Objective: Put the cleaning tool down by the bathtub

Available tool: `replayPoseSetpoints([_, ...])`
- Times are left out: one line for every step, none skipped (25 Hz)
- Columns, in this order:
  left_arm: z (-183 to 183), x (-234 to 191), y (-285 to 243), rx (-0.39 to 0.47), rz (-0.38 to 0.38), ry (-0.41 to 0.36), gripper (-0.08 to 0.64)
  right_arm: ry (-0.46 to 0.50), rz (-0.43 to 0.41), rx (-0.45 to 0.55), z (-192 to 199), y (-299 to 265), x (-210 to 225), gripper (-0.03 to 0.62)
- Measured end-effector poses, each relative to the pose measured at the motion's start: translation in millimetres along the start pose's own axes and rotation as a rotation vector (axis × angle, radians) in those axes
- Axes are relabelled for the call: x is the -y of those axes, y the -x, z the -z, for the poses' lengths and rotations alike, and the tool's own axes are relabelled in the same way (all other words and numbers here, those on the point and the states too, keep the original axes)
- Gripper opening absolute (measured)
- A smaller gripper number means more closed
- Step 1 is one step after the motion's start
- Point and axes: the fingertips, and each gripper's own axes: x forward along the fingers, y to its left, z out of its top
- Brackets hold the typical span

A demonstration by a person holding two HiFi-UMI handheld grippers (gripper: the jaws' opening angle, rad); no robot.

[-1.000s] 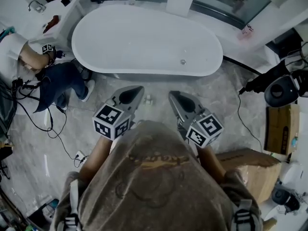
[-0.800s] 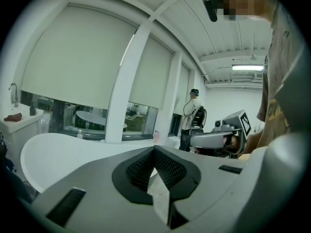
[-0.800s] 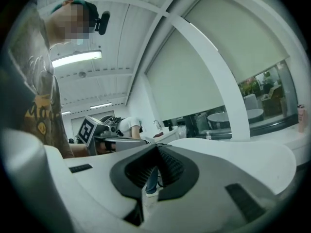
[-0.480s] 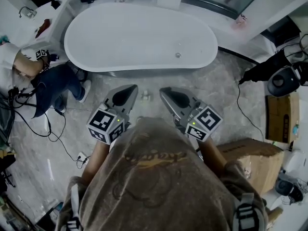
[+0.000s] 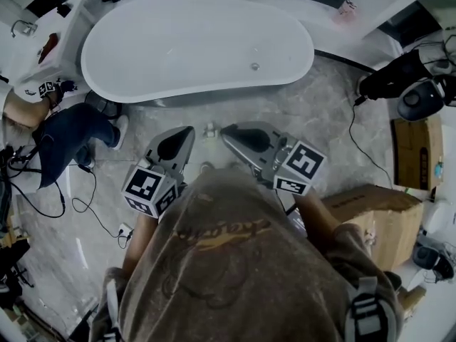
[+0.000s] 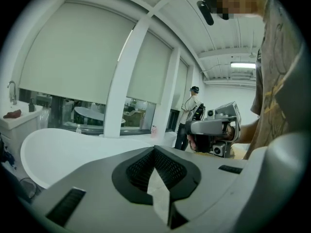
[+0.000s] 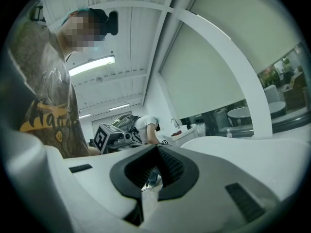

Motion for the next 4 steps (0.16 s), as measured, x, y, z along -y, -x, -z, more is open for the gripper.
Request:
replayPoseSetpoints([-0.9,1.7,0.6,0.011,0.01,0.006,0.002,0.002,-0.006,0.001,-0.4,0.3,-0.5,0.0])
replayPoseSetpoints([-1.4,3.1,1.4,0.019,0.02,0.015,0.002,0.005,-0.012,0.002,-1.0,0.1,-0.8,0.0])
replayPoseSetpoints([-1.7,4.4,2.3,0.025,0.03,0.025,0.002,0.008,-0.019,0.003,-1.7,-0.4,-1.0,0.0])
replayPoseSetpoints([-1.9,5.5,3.4,0.03,0.04,0.036,0.002,0.011,-0.025,0.004,-2.4,-1.1,-1.2,0.0])
